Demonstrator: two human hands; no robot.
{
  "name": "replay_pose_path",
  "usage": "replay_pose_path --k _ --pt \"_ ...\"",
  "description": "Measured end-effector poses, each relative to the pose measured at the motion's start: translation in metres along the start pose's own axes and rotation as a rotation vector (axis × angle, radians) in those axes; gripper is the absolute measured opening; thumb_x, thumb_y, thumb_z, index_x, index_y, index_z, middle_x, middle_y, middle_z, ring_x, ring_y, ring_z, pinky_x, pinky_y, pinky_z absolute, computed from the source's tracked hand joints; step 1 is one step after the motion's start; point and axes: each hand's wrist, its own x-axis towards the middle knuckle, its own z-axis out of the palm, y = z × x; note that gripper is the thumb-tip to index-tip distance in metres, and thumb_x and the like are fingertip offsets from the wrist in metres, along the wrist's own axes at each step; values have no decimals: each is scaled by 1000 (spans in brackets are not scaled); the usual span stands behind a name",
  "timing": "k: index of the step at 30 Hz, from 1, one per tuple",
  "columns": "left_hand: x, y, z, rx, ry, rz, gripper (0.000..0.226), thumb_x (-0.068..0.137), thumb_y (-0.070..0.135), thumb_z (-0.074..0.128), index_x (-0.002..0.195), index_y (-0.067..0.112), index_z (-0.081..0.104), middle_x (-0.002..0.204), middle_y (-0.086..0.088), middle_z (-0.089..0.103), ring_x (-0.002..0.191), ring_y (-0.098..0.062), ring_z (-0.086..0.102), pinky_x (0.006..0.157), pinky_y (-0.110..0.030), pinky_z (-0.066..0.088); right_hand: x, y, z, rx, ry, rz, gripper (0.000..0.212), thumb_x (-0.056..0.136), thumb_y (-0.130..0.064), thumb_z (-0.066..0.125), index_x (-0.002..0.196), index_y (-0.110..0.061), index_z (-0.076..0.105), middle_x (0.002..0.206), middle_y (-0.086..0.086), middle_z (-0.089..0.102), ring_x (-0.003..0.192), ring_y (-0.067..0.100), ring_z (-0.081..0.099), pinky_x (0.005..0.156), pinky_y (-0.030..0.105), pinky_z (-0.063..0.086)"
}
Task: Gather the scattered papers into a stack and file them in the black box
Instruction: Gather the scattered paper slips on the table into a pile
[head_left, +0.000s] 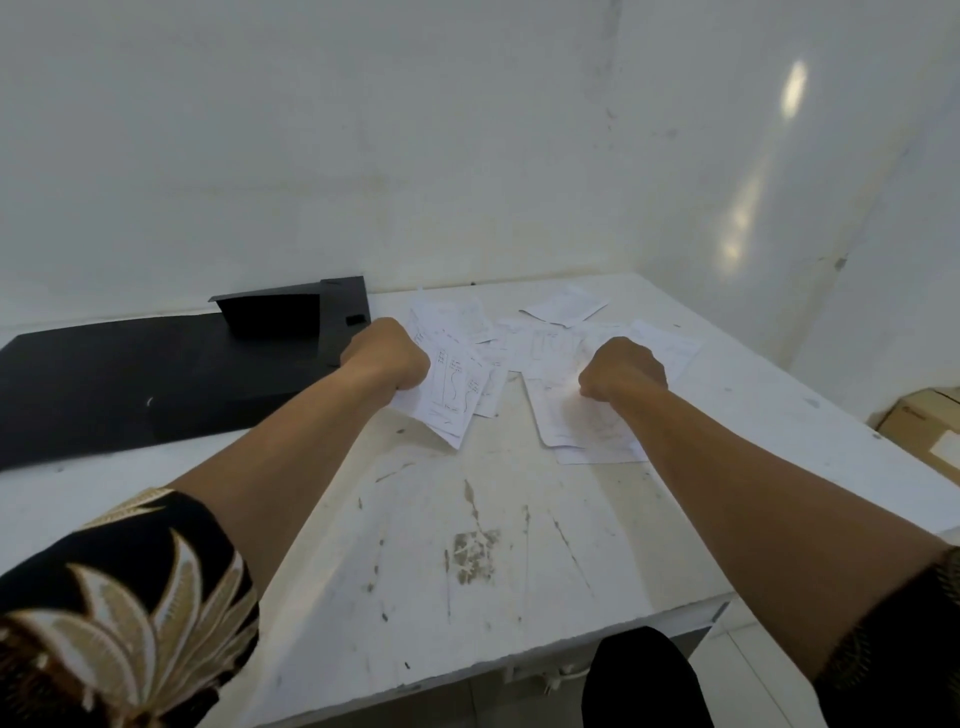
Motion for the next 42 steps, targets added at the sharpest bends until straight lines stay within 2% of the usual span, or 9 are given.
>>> replay_pose_path --k 5,8,11,15,20,26,31,38,42 --pt "6 6 -3 -25 -14 2 24 87 5 59 70 11 43 83 -9 55 78 -29 57 66 -32 47 1 -4 -7 -24 -12 -45 15 80 -9 67 75 -9 52 70 4 54 55 17 49 45 23 33" --pt "10 13 -3 -79 -49 4 29 88 6 62 69 12 41 75 -5 48 80 -27 53 69 -33 45 2 -8 -23 16 -49 -85 25 81 -18 74 97 -8 59 90 6 60 75 21 57 60 28 42" --pt "11 24 4 -143 -117 7 33 88 6 66 70 12 40 74 -4 46 73 -22 50 72 -32 42 5 -5 -44 253 -57 -78 50 77 -16 80 120 -1 59 114 13 63 105 33 62 83 36 52" --pt "9 37 20 -169 -153 14 32 87 6 70 71 10 43 76 -5 49 69 -20 50 74 -32 44 -1 12 -67 605 -127 -19 52 75 -4 82 119 10 57 108 16 61 101 37 62 85 43 54" --pt "8 36 36 -109 -148 16 24 85 8 71 74 9 50 94 -11 61 84 -28 58 81 -35 53 -7 35 -44 119 -122 33 47 77 -22 82 111 1 58 120 17 63 111 34 61 93 40 51" --pt "-1 39 42 62 -107 64 30 85 12 70 70 12 44 74 -3 52 61 -17 50 57 -26 44 -10 41 -21 -42 -55 87 22 79 -23 71 82 -12 53 112 10 60 110 33 56 79 35 46" --pt "-22 43 74 157 -58 121 23 84 4 58 68 12 45 71 -2 50 57 -15 46 51 -24 39 -6 43 -20 -37 -49 41 19 80 -15 68 72 -13 52 80 4 58 62 20 51 53 26 38" --pt "-23 47 79 209 -23 118 4 82 4 56 82 8 54 101 -9 59 96 -27 60 79 -31 53 -7 45 -23 -62 -80 -37 22 82 -19 69 90 -15 50 86 2 54 78 23 52 48 26 31" --pt "-5 48 65 176 6 119 23 88 0 52 68 9 43 73 -5 50 61 -19 50 57 -29 42 -6 48 -21 -57 -90 -59 22 82 -19 68 89 -16 47 89 2 54 77 22 51 47 26 30"
